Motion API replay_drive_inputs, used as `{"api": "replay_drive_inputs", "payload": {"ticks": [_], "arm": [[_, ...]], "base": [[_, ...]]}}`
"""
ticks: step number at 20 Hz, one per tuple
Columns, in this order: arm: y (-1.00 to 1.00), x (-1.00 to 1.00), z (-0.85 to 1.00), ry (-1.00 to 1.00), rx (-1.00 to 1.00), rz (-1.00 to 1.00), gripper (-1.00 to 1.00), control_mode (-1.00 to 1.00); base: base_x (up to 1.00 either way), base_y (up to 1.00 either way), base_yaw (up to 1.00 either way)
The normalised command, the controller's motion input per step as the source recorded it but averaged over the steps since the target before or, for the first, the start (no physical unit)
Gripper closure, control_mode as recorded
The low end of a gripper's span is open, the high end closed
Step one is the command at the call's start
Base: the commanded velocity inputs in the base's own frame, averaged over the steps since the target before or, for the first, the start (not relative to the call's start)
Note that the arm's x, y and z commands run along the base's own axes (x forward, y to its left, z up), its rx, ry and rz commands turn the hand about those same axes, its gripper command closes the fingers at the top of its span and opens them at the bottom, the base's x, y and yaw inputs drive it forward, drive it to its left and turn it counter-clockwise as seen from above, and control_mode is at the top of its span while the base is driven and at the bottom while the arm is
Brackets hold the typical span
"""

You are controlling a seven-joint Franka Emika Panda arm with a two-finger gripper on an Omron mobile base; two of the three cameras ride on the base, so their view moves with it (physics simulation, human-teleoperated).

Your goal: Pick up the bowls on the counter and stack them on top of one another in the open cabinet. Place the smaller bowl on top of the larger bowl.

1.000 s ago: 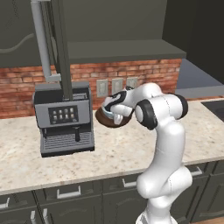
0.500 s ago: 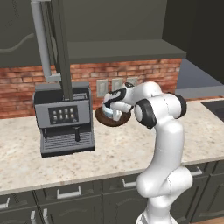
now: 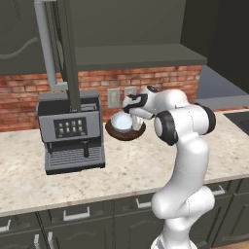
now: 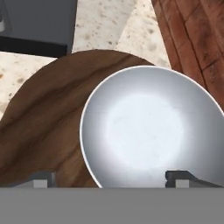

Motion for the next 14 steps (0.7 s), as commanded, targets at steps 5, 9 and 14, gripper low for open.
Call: {"api": "replay_drive_inputs", "payload": {"ticks": [5, 9, 14], "arm": [[-0.44, -0.22, 0.18, 0.01, 0.01, 0.11, -1.00, -1.00], [-0.49, -0.24, 0.17, 0.00, 0.08, 0.03, -1.00, -1.00], [-0.57, -0.20, 0.03, 0.00, 0.15, -0.22, -1.00, -1.00]], "base": [[0.00, 0.00, 0.00], [0.00, 0.00, 0.00], [0.00, 0.00, 0.00]]}}
